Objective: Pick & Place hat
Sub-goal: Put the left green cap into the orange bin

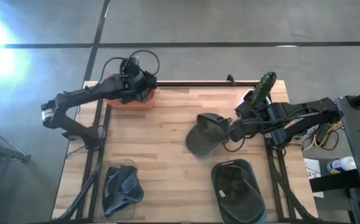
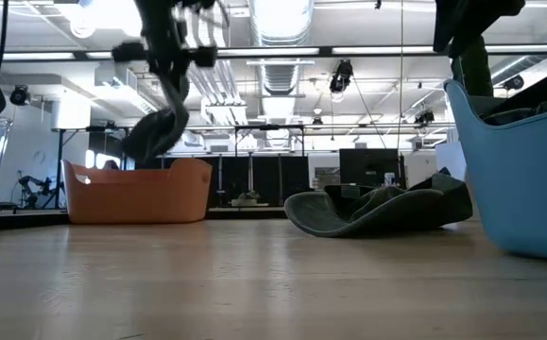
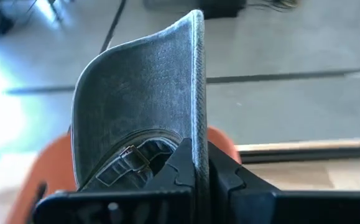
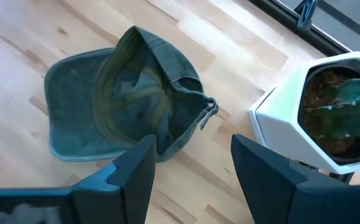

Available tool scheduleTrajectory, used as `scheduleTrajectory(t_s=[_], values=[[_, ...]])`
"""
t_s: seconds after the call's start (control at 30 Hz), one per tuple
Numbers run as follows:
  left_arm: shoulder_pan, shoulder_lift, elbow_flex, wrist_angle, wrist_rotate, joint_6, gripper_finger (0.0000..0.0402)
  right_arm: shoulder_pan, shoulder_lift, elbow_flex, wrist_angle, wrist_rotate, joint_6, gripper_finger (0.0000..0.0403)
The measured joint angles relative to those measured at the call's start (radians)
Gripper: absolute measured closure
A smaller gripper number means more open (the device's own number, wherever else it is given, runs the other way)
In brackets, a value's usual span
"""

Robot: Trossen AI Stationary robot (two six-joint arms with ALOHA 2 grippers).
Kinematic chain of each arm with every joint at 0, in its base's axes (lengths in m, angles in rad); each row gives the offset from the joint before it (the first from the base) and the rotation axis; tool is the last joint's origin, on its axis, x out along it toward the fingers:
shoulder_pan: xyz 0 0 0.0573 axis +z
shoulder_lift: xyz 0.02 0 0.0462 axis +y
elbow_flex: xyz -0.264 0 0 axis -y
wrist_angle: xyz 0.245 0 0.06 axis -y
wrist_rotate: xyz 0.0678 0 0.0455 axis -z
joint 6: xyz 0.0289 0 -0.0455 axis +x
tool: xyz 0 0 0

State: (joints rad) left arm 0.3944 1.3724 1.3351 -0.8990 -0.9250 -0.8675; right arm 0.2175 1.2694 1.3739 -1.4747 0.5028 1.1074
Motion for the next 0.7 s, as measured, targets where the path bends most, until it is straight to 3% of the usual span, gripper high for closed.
scheduleTrajectory(t_s=[0.27, 0.43, 0.57, 0.7], values=[[0.093, -0.001, -0.287, 0.283, 0.026, -0.22, 0.0384, 0.0, 0.0, 0.0, 0.003, 0.006, 0.021, 0.0197], [0.124, -0.002, -0.379, 0.323, 0.009, -0.41, 0.0382, 0.0, 0.0, -0.001, 0.006, 0.021, 0.038, 0.0197], [0.126, -0.002, -0.408, 0.321, 0.052, -0.42, 0.0381, 0.0, 0.0, -0.001, 0.009, 0.009, 0.036, 0.0197], [0.12, -0.004, -0.399, 0.311, 0.098, -0.369, 0.0381, -0.012, 0.0, -0.007, 0.034, -0.115, -0.021, 0.0197]])
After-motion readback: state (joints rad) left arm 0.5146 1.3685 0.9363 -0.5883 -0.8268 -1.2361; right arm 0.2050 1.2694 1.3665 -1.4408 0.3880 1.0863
